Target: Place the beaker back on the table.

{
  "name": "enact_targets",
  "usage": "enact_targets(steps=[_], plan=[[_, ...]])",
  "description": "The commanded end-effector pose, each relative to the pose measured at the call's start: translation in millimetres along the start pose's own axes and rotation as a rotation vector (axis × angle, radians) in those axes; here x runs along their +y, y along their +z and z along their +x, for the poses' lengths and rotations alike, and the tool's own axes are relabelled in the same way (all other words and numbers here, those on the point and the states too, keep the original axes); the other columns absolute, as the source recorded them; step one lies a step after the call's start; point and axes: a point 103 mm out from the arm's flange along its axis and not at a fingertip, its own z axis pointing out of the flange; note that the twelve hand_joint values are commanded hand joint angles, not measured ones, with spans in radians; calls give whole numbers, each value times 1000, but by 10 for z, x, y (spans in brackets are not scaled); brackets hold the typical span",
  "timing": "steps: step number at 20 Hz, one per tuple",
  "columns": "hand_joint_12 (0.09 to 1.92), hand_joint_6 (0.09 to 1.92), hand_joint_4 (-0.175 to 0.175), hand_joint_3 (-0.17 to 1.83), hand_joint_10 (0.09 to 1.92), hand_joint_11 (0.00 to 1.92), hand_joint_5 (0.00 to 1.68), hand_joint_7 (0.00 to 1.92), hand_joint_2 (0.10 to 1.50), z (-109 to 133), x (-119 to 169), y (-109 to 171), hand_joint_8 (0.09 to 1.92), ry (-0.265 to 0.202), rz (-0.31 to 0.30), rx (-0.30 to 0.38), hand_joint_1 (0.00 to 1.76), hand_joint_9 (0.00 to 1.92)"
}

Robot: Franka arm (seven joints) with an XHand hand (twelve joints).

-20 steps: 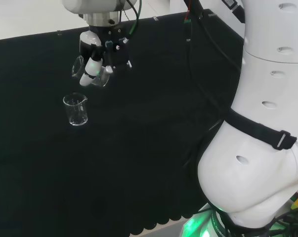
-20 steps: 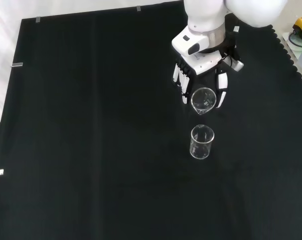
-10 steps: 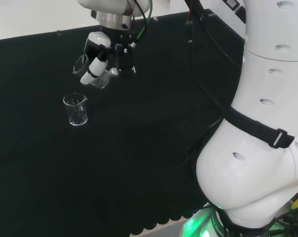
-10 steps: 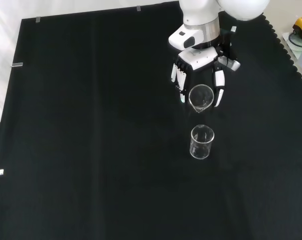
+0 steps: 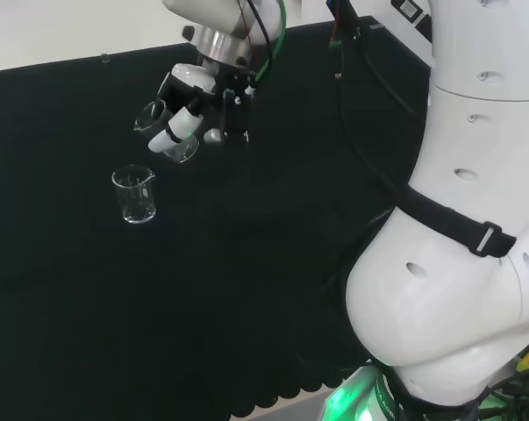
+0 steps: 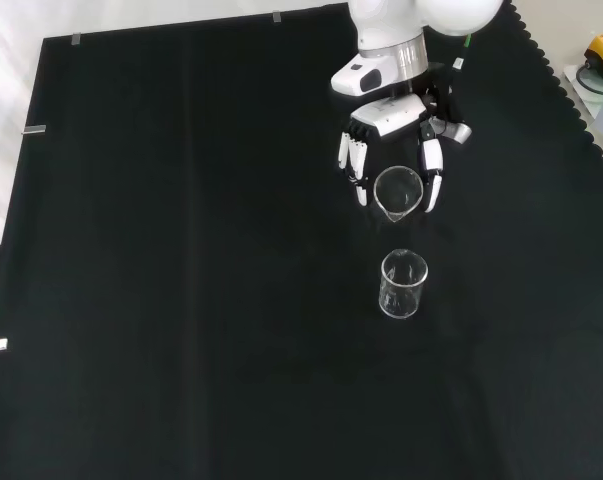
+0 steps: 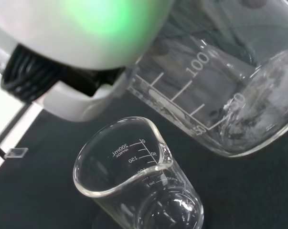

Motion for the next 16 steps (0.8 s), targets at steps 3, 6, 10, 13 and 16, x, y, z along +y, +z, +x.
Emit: enact_targets(steps=[3,6,10,13,16], plan=[[863,235,-175,547,87,1068,1460,1593,655,-270,-67,138,87,-6,-28,109,1325,1536],[864,235,-175,547,87,1068,1460,1593,656,-322,-73,172,87,1,-33,129,1325,1535],[865,235,-175,547,87,1068,1461,1593,655,-373,-72,237,87,-5,-34,163,1325,1535],[865,235,-175,547,87,1068,1461,1593,655,-393,-71,275,87,-13,-38,177,1325,1535],[866,234,-175,548,87,1069,1462,1593,655,-406,-65,297,87,-11,-48,209,1325,1535]])
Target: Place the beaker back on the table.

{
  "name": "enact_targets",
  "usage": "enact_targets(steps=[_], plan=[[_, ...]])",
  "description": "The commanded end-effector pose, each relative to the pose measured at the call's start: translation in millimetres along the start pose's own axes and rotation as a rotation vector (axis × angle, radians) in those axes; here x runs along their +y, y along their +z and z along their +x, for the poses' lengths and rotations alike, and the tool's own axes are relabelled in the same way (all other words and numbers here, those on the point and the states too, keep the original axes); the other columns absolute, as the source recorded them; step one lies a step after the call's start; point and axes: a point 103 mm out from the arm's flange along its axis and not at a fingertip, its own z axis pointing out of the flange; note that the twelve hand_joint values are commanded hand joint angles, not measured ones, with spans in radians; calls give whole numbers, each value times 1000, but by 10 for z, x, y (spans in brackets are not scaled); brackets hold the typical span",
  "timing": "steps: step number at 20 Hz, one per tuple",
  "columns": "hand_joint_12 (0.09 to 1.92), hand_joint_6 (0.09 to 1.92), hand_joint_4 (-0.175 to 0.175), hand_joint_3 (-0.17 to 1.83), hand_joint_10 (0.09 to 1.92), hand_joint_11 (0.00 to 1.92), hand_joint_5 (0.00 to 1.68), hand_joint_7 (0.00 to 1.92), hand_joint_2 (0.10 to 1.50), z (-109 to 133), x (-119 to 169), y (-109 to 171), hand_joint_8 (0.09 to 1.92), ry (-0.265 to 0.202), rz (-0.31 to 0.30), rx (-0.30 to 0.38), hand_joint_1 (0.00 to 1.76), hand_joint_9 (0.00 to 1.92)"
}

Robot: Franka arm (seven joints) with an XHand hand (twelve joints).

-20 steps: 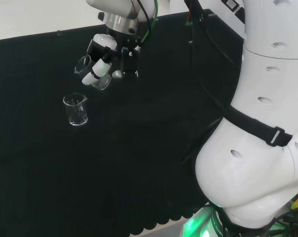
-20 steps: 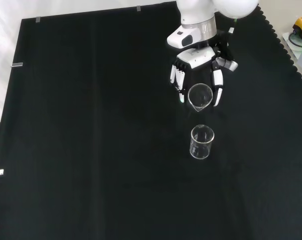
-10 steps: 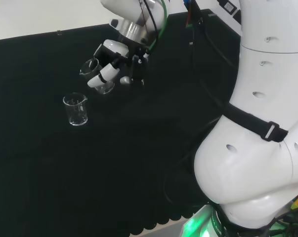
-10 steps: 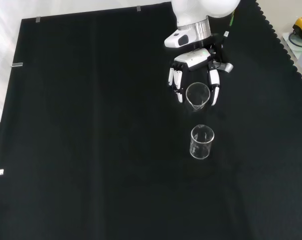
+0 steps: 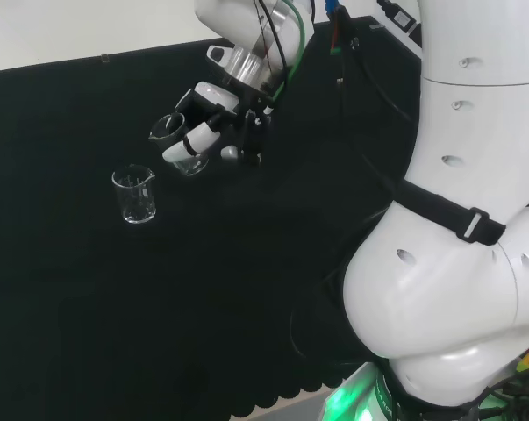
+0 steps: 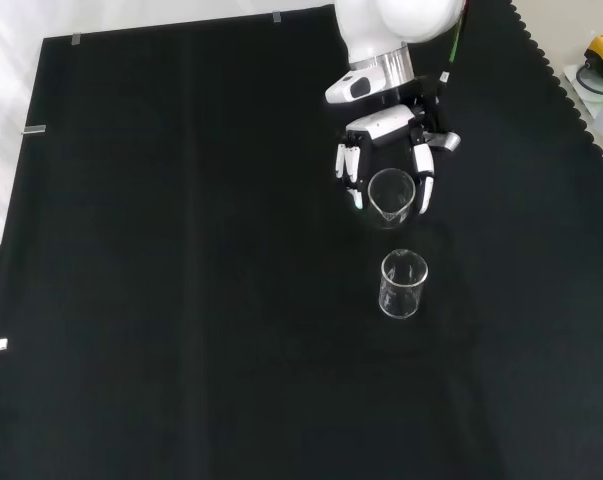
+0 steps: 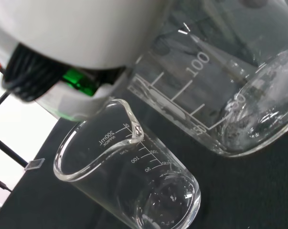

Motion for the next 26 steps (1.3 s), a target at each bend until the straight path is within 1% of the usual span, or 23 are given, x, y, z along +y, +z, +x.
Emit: enact_targets(steps=[1,4,10,12,14,18,23,26], plan=[[866,234,-175,548,87,1069,1462,1592,655,-37,11,41,87,0,-18,53,1325,1535],[867,233,-175,544,87,1067,1461,1590,658,-87,7,90,87,4,-32,79,1325,1533],[867,231,-175,532,87,1064,1460,1588,664,-192,29,149,87,14,-39,124,1324,1529],[868,231,-175,529,87,1063,1460,1587,666,-222,45,163,87,12,-29,134,1324,1529],[868,230,-175,527,87,1063,1460,1587,668,-226,55,225,87,3,-21,111,1324,1528],[869,229,-175,523,87,1062,1460,1586,670,-257,73,240,87,1,-10,128,1324,1522],[869,228,-175,520,87,1059,1460,1586,672,-303,86,282,87,8,-19,151,1324,1519],[869,227,-175,518,87,1057,1460,1585,673,-332,87,283,87,6,-37,155,1324,1518]])
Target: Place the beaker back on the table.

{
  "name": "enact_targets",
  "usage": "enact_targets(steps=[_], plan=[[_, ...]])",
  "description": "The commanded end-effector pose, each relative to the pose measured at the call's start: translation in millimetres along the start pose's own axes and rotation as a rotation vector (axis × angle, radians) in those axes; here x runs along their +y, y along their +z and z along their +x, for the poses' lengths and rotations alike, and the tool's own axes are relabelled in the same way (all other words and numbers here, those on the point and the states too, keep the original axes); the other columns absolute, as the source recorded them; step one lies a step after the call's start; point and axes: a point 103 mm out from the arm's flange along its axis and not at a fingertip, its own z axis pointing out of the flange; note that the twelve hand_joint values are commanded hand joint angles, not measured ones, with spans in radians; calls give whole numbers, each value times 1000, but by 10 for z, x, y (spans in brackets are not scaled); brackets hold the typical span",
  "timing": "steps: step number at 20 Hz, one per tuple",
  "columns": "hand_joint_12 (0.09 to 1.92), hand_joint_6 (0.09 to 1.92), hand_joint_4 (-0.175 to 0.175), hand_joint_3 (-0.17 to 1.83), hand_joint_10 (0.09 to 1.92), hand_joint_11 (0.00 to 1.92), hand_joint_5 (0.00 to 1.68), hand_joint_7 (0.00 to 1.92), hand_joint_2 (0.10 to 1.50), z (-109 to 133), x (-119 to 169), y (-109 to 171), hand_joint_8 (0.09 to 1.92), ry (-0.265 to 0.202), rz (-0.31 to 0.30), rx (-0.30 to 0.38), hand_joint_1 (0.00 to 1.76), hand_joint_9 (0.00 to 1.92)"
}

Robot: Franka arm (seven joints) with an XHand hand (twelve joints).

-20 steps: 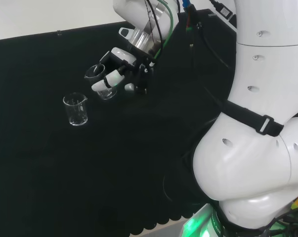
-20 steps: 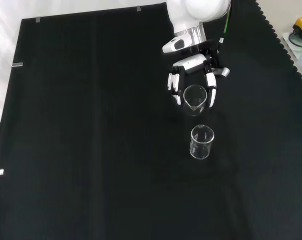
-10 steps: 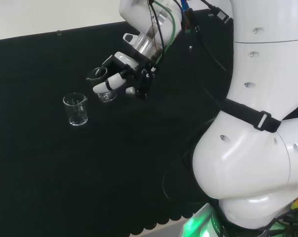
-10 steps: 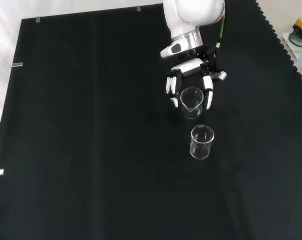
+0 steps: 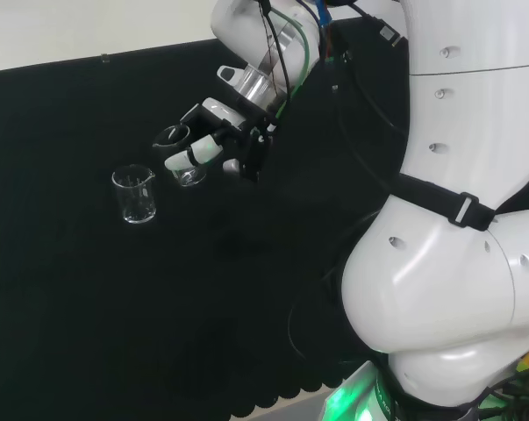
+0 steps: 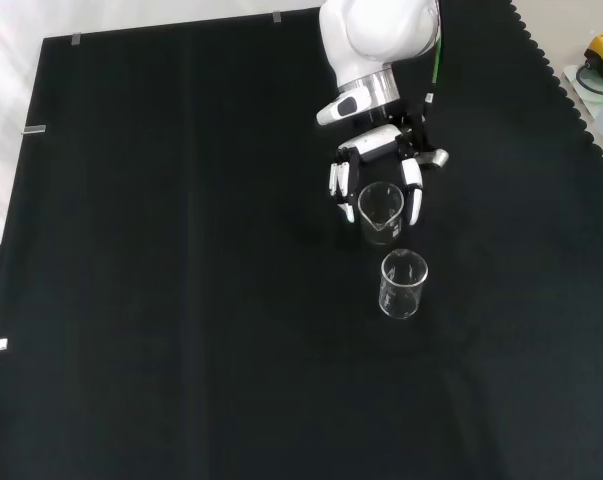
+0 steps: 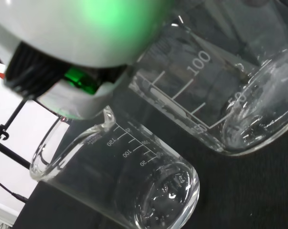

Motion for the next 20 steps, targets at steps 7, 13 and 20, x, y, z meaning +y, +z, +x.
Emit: enact_targets(steps=[7,13,20], plan=[[868,224,-175,506,87,1034,1459,1582,680,-85,33,49,87,-3,-38,54,1323,1500],[873,222,-175,497,87,1024,1459,1581,685,-137,17,129,87,-5,-34,83,1323,1497],[878,219,-175,492,87,1019,1460,1580,688,-162,35,153,87,-11,-44,67,1322,1497]])
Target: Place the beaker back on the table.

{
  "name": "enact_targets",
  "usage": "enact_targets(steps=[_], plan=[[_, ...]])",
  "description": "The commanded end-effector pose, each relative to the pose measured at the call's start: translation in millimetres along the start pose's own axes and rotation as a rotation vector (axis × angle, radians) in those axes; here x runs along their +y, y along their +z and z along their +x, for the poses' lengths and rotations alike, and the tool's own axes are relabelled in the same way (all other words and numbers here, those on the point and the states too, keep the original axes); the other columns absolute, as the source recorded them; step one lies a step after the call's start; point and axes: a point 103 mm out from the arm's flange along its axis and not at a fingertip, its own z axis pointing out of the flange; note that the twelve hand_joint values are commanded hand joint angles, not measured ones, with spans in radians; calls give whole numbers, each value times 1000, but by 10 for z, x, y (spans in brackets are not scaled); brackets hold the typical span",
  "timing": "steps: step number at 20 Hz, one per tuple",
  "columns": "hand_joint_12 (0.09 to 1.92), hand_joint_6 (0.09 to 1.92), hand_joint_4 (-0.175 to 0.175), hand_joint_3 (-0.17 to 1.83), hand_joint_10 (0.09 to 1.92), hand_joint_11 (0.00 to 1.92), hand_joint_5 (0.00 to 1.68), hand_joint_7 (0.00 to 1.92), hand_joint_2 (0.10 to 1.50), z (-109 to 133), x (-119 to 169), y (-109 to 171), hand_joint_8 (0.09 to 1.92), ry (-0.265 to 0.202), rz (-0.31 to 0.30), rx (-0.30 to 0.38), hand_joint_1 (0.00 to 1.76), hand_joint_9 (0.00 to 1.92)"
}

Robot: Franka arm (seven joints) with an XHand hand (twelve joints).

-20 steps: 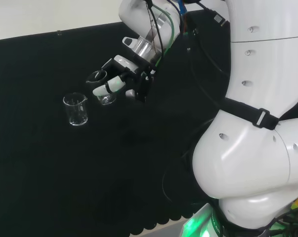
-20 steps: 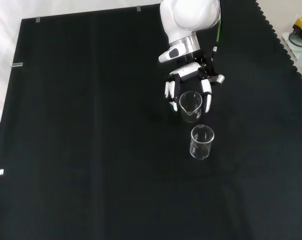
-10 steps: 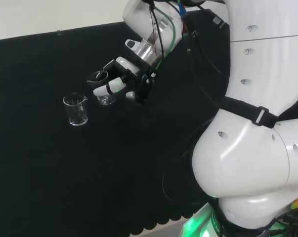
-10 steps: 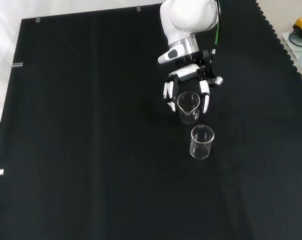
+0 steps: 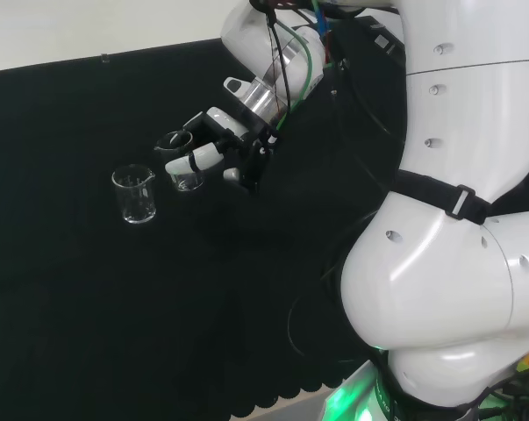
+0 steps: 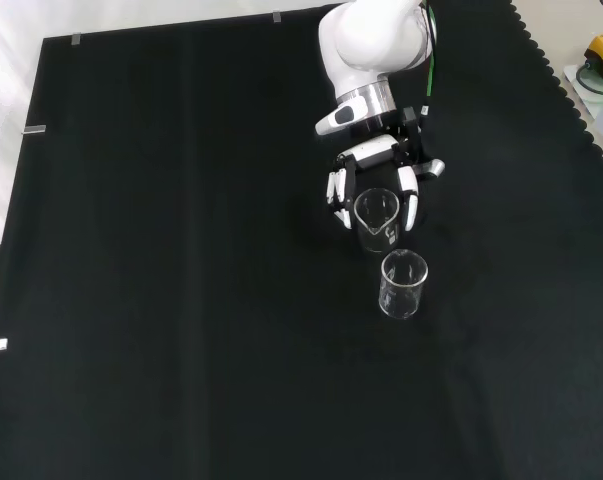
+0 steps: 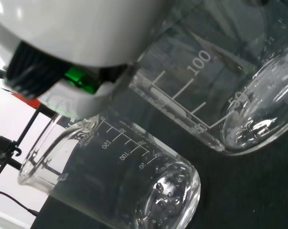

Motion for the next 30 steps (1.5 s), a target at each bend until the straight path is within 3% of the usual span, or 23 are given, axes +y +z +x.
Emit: enact_targets(steps=[1,7,18,30], plan=[[879,219,-175,491,87,1018,1460,1580,688,-17,13,23,87,-7,-6,-16,1322,1497],[881,217,-175,489,87,1009,1461,1580,689,-63,9,67,87,-7,-49,-10,1322,1497],[887,213,-175,488,87,998,1462,1580,689,-178,5,92,87,11,-61,24,1322,1498],[893,210,-175,488,87,994,1464,1580,689,-213,-14,168,87,6,-49,-21,1322,1498]])
